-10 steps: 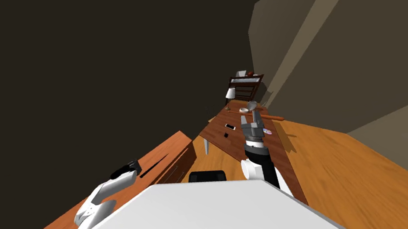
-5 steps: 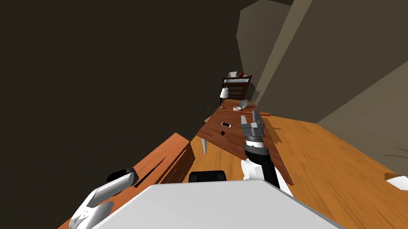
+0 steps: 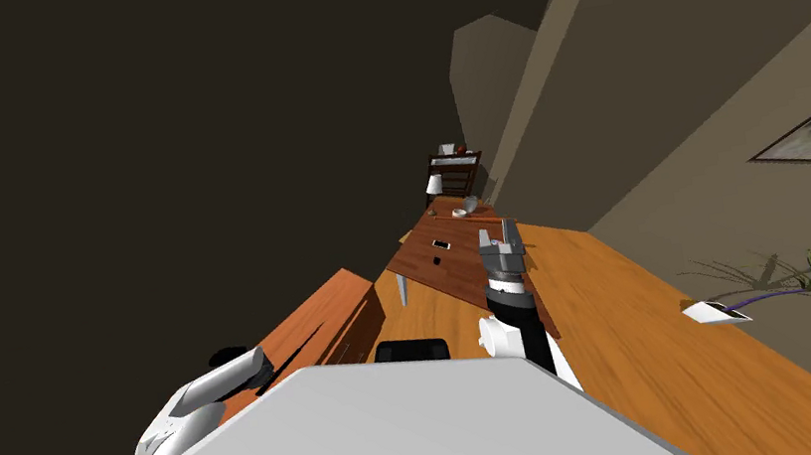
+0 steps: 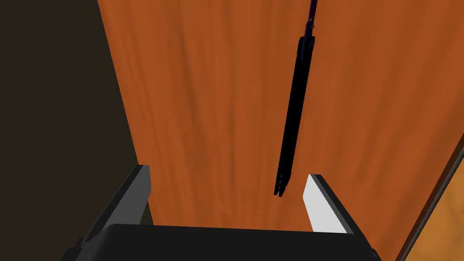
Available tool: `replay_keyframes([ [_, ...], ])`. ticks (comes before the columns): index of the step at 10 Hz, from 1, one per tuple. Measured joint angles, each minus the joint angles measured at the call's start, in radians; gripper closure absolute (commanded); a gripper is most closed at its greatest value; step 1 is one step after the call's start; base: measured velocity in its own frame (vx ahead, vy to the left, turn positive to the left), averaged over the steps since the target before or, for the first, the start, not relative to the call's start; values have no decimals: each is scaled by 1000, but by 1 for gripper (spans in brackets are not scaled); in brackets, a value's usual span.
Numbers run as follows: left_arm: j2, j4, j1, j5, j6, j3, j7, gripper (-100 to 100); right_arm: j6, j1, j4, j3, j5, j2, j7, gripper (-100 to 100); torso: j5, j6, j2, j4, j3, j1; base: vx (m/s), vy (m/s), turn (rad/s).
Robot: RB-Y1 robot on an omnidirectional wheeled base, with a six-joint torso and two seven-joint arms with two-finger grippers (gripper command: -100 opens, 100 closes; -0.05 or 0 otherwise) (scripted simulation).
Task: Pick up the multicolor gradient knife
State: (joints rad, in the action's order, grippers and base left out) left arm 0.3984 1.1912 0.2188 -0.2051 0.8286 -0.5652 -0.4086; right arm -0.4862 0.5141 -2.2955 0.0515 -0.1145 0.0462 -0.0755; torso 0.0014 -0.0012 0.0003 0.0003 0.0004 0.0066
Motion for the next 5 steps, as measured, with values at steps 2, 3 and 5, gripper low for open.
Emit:
replay_keyframes([
  [2, 4, -59, -8, -27, 42, -24, -3, -100, 0, 0, 0, 0, 0, 0, 0, 0, 0, -1, 0, 0, 0, 2, -37, 91, -163],
  [3, -1, -67, -1, -39, 68, -36, -7, -100, 0, 0, 0, 0, 0, 0, 0, 0, 0, -1, 1, 0, 0, 1, -34, 58, -138],
  [5, 3, -115, -17, -52, 108, -52, -10, -100, 0, 0, 0, 0, 0, 0, 0, 0, 0, 0, 0, 0, 0, 0, -32, 58, -171],
])
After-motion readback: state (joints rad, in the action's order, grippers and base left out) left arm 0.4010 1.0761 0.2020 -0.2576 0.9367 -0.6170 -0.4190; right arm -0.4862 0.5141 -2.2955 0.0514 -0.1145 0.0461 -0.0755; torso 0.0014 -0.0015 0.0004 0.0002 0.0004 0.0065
